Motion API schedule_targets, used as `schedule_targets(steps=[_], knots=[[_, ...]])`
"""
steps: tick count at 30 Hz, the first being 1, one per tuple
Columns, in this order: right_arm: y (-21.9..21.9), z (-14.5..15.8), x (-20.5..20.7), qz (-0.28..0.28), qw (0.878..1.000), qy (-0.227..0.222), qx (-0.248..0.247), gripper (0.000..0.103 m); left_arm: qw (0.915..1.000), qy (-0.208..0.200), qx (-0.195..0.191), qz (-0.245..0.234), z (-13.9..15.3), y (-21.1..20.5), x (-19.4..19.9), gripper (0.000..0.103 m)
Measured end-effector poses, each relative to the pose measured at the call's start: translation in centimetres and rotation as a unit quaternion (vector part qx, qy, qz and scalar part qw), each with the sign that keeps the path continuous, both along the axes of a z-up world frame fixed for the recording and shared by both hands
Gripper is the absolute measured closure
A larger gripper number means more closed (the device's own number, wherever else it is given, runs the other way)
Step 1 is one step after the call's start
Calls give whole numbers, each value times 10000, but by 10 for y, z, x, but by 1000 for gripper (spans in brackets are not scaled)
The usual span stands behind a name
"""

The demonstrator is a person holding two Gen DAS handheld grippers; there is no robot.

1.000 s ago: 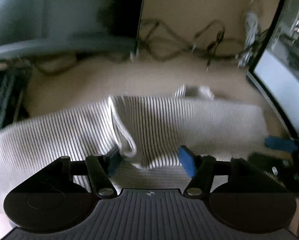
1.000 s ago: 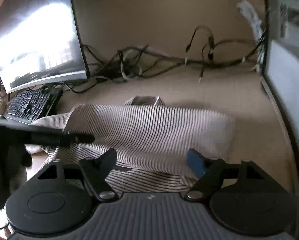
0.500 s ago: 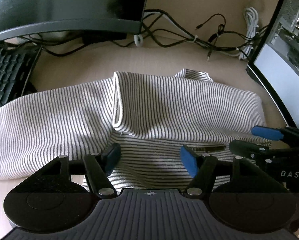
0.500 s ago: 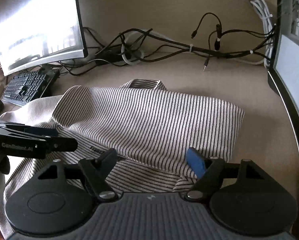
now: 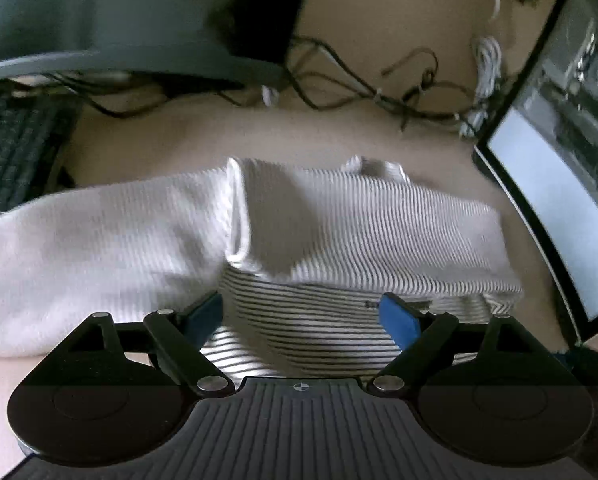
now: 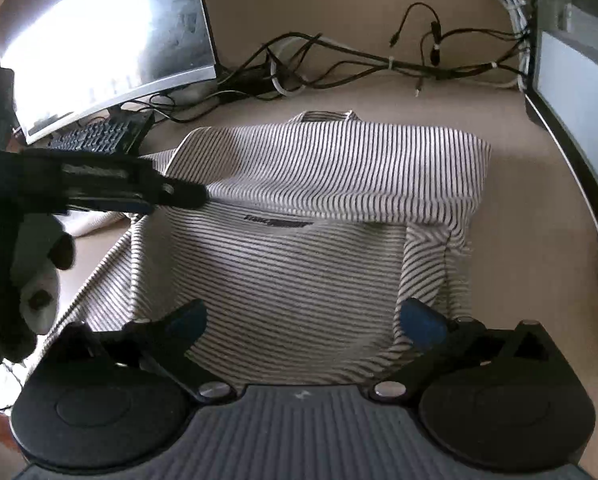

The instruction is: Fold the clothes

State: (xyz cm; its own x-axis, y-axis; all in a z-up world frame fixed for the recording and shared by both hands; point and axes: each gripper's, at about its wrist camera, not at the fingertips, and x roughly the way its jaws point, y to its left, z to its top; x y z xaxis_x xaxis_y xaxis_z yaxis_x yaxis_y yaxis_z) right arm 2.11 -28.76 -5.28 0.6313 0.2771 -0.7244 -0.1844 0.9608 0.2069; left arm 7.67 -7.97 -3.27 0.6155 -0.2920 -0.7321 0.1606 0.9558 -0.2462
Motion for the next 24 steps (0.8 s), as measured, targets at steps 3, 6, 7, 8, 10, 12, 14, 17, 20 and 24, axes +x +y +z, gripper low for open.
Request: schedule_targets(steps=[3,6,7,8,10,12,14,17,20,24], knots=[[-1,-1,0,-106,9999,-4,37,0,9992,-205,96,337,9,21,-18,11],[2,-2,0,-197,9998,-14,29,0,9952,-309,144,913,12,56,-34,11],[4,-2,-1,-193,9998,-16,-26,0,9924,-318,188,1172,12,70,-39,11],[6,-3,-1,-187,9998,-18,-84,0,9889,-321,241,1434,11,84,-43,11],[10,-4,-1,-167,9996,-28,-228,0,9791,-323,333,1978,9,113,-53,11],[13,-5,-1,-182,9993,-27,-313,0,9673,-291,430,2483,7,139,-62,11],[11,-5,1,-285,9994,-10,-175,0,9538,-225,564,2944,5,162,-69,10],[2,-4,3,-343,9994,60,92,0,9397,-104,725,3340,-1,187,-74,10],[2,-4,2,-315,9995,42,89,0,9332,27,727,3519,-9,206,-74,10],[11,-5,0,-317,9993,15,-178,0,9325,150,773,3525,-19,211,-73,17]])
